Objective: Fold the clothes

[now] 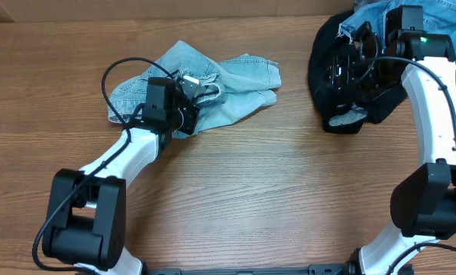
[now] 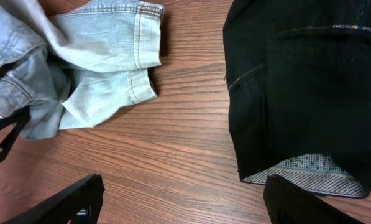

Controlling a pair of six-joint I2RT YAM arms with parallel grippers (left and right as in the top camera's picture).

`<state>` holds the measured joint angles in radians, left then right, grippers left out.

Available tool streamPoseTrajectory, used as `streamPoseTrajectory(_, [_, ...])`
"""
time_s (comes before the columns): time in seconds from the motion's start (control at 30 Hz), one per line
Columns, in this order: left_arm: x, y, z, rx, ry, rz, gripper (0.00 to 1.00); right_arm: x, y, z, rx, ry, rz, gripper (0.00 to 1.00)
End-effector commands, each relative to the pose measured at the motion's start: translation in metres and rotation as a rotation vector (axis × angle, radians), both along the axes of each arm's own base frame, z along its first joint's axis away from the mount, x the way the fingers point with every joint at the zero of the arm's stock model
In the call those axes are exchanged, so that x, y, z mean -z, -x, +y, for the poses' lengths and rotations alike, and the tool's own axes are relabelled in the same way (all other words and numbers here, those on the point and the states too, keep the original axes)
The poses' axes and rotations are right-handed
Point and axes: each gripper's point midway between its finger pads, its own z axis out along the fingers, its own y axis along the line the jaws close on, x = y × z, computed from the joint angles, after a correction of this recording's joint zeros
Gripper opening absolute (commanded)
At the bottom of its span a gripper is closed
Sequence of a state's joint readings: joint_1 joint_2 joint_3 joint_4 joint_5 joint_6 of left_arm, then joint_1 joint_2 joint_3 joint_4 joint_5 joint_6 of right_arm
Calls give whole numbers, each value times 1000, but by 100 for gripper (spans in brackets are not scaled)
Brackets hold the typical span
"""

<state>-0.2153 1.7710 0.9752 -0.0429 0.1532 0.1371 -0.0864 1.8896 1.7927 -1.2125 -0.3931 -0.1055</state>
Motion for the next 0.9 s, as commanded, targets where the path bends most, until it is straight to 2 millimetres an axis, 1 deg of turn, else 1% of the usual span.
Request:
streamPoseTrajectory(0.0, [11,-7,2,-2,-14,6,7,-2,0,1,-7,-9,-9,86])
streamPoseTrajectory(0.03, [11,-8,2,-20,-4,9,4,-2,0,1,-7,-9,-9,86])
streamPoseTrajectory(0.1, [-3,-12,3,-42,7,1,4,-2,0,1,-8,-9,-9,86])
streamPoseTrajectory(0.13, [-13,-14,4,-47,4,-10,4,-2,0,1,-7,-9,-9,86])
streamPoseTrajectory(0.2, [-39,-18,8,-68,-13,-39,4,-2,0,1,-7,-10,-8,86])
streamPoseTrajectory(0.27, [-67,-20,18,-108,-50,-70,4,-2,1,1,-8,-10,-6,86])
streamPoseTrajectory(0.33, [-95,-18,34,-168,-106,-107,4,-1,2,1,-7,-10,-1,86])
streamPoseTrajectory(0.37, [-103,-16,39,-184,-122,-115,4,-1,2,1,-8,-10,0,86])
streamPoseTrajectory(0.4, [-117,-11,47,-214,-149,-126,4,-1,2,1,-8,-10,3,86])
streamPoseTrajectory(0.47, [-131,0,59,-249,-185,-129,4,-1,3,2,-8,-11,7,86])
streamPoseTrajectory(0.57, [-136,18,76,-286,-231,-94,4,0,5,6,-18,-12,11,86])
streamPoseTrajectory(0.63, [-130,29,85,-301,-253,-45,4,1,7,13,-35,-12,20,86])
streamPoseTrajectory(0.7, [-121,39,91,-305,-268,13,4,5,8,22,-57,-12,31,85])
streamPoseTrajectory(0.73, [-117,44,92,-303,-277,38,4,8,9,28,-70,-12,39,82])
streamPoseTrajectory(0.77, [-111,53,94,-298,-290,81,4,14,11,38,-94,-12,57,77])
streamPoseTrajectory(0.8, [-106,60,95,-298,-298,117,4,20,13,44,-110,-12,72,68])
streamPoseTrajectory(0.83, [-103,65,96,-304,-298,138,4,25,14,50,-124,-12,87,55])
streamPoseTrajectory(0.87, [-101,69,97,-317,-294,157,4,30,15,55,-136,-12,98,31])
